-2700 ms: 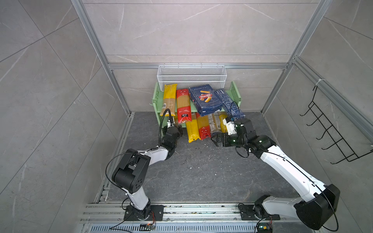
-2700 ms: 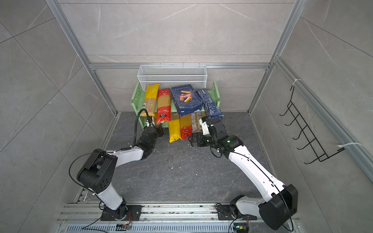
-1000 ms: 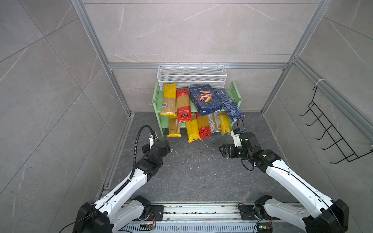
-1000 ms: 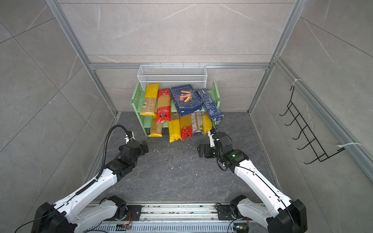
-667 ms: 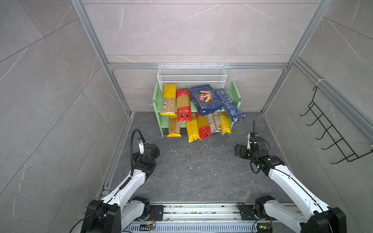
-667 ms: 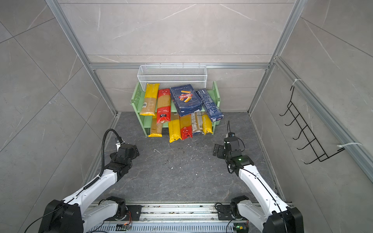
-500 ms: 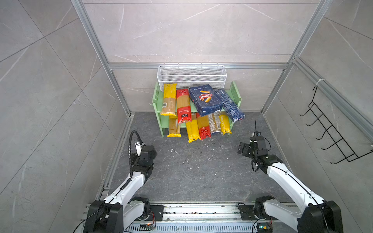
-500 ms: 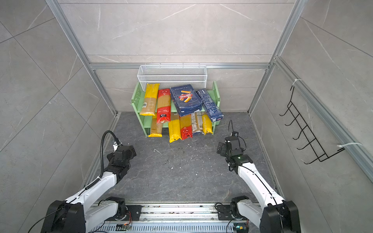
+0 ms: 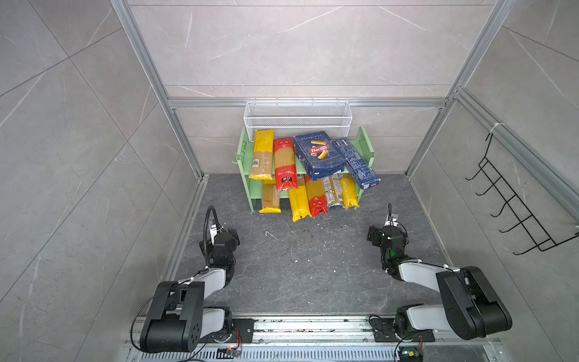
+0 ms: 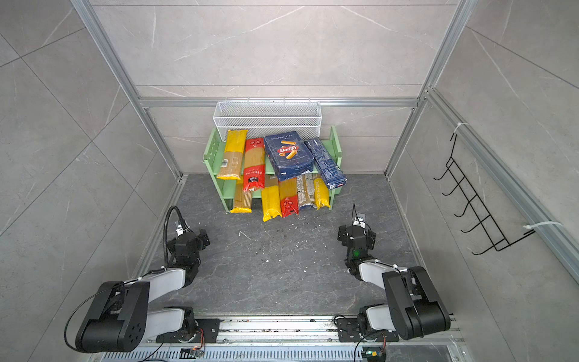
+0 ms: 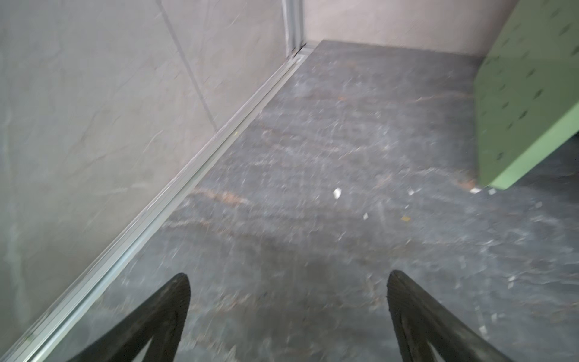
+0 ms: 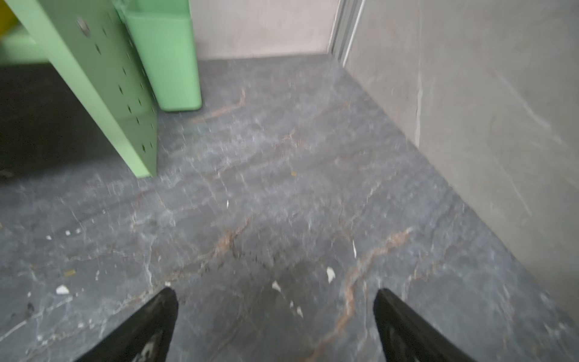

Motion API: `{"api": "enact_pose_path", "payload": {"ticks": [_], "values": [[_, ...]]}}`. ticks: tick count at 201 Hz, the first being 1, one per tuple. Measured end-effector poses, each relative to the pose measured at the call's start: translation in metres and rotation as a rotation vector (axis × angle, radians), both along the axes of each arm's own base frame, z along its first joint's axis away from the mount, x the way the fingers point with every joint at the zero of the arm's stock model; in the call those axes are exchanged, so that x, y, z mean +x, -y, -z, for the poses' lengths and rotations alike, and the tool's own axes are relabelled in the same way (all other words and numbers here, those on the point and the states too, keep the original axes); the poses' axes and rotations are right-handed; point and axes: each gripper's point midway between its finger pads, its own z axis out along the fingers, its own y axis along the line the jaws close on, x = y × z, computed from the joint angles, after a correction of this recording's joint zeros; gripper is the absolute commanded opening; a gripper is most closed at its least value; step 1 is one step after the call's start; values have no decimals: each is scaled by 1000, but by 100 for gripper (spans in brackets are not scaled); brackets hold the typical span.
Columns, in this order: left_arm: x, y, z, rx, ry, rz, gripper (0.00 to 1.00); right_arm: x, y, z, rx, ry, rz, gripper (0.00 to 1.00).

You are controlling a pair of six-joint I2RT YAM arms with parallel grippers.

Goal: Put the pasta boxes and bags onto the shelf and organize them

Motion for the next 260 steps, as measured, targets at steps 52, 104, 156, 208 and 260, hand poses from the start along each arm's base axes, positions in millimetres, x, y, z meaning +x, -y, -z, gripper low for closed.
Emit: {"api": "enact_pose_path", "payload": {"ticks": [52, 104, 156, 208, 260], "values": [[2, 21, -11, -37, 55, 129, 98, 24, -17, -8, 8, 31, -107, 99], [5, 36, -5, -76, 23, 211, 100, 23, -18, -3, 14, 58, -135, 99], [-6, 37, -5, -70, 51, 215, 100, 25, -20, -9, 18, 86, -142, 99], [-2, 29, 2, 27, 79, 166, 100, 26, -20, -9, 18, 89, -143, 99], [20, 29, 20, 46, 29, 198, 100, 26, -20, -9, 18, 89, -143, 99]]}}
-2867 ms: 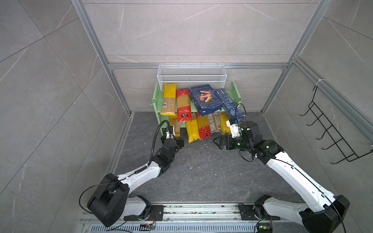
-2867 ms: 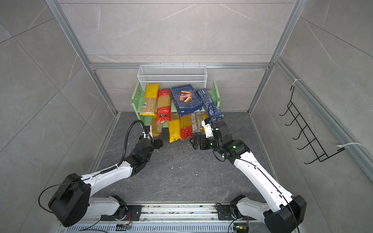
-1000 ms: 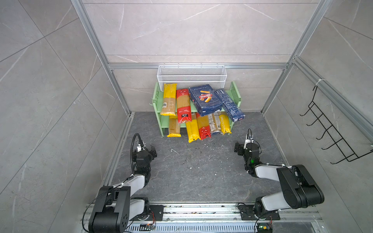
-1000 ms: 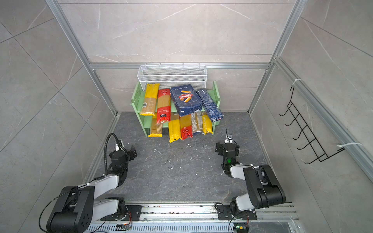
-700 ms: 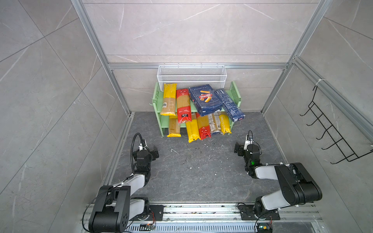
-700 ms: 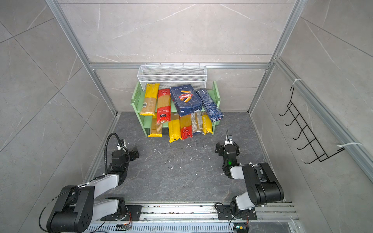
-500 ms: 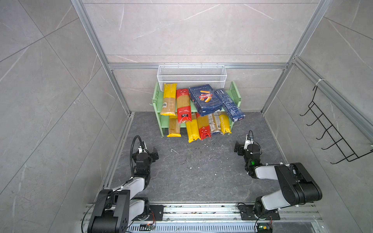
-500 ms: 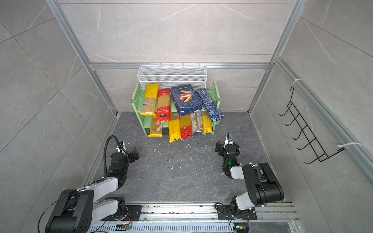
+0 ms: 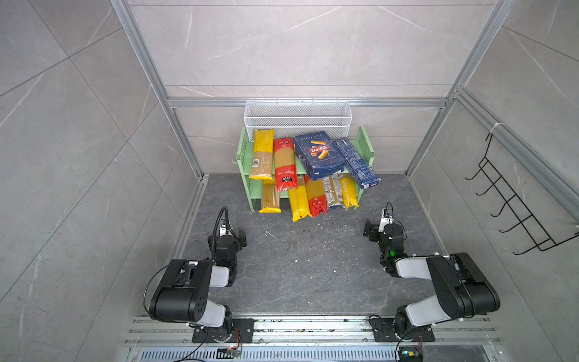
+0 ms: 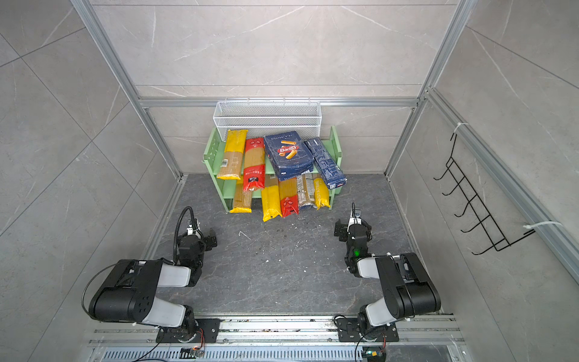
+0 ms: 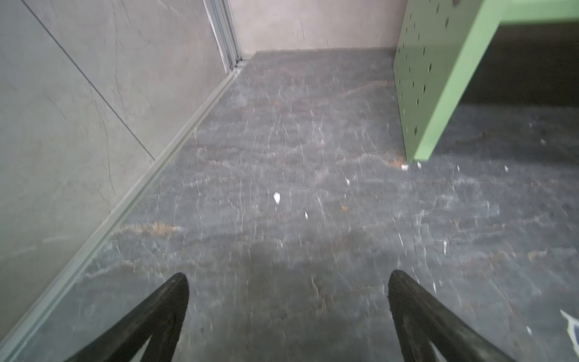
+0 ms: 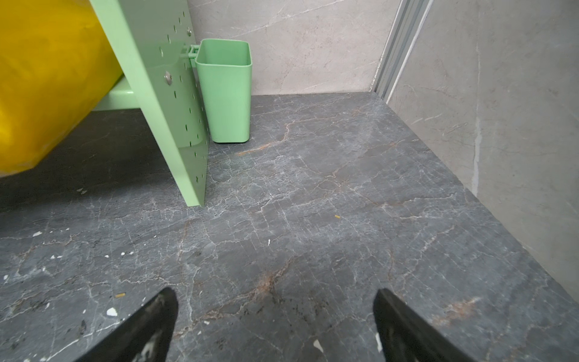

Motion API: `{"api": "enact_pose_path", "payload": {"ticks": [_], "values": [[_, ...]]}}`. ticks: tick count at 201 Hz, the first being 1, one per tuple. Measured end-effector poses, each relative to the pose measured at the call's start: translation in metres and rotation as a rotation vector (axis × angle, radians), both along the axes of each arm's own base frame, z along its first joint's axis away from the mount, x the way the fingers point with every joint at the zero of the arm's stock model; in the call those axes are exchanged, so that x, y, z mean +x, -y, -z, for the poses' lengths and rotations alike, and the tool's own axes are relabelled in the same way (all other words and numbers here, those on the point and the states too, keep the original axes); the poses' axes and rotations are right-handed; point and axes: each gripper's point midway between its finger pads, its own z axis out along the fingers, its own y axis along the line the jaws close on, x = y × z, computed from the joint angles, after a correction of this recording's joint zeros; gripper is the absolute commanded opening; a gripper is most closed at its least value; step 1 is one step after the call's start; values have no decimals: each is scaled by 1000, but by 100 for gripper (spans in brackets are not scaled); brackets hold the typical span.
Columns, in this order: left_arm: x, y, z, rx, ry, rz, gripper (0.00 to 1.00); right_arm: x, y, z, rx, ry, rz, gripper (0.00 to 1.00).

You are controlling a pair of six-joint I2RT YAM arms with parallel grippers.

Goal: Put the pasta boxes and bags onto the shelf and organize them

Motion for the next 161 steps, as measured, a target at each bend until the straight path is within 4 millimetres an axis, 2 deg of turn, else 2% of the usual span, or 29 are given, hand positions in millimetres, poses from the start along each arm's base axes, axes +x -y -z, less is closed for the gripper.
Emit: {"api": "enact_pose_path", "payload": {"ticks": [38, 66, 161], "values": [[7, 1, 1, -11, -18, 19, 100, 0, 0, 0, 0, 0, 0, 99], [16, -6, -6, -19, -11, 6, 100, 0, 0, 0, 0, 0, 0, 99], [14, -6, 1, -22, -43, 12, 100, 0, 0, 0, 0, 0, 0, 99]]}}
